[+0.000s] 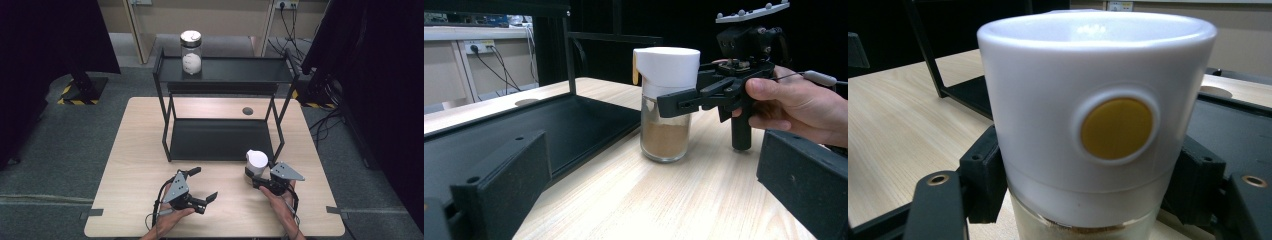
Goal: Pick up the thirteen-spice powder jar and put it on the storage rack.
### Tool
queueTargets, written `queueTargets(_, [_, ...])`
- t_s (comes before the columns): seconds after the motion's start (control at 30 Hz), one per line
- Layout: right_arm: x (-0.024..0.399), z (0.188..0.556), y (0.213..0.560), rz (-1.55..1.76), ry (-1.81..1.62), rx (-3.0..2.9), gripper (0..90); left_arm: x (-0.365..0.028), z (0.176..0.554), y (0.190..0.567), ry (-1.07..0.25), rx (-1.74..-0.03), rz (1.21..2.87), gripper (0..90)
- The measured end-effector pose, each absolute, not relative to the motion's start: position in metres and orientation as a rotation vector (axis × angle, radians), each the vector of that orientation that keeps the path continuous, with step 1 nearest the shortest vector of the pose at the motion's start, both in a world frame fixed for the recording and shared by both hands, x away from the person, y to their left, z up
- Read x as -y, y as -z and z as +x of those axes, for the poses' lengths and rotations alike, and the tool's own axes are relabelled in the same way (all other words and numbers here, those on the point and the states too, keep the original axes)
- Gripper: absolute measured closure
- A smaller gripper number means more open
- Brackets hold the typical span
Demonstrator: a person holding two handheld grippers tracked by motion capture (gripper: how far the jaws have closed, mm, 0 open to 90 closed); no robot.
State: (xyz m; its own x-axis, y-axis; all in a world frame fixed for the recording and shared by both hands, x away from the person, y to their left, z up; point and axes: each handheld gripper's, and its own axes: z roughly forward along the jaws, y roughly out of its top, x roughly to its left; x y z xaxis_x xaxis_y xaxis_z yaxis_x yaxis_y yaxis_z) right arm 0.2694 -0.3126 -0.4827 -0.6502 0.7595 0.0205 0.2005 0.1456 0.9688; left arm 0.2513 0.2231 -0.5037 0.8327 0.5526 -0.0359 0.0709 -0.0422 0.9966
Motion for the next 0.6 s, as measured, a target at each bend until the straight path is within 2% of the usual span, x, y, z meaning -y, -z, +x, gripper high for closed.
queueTargets(0.6, [0.3176, 0.2614, 0.4762, 0.899, -1.571, -1.899, 30.8, -0.2231, 0.2513, 0.504, -0.416, -0.511, 1.585, 0.5])
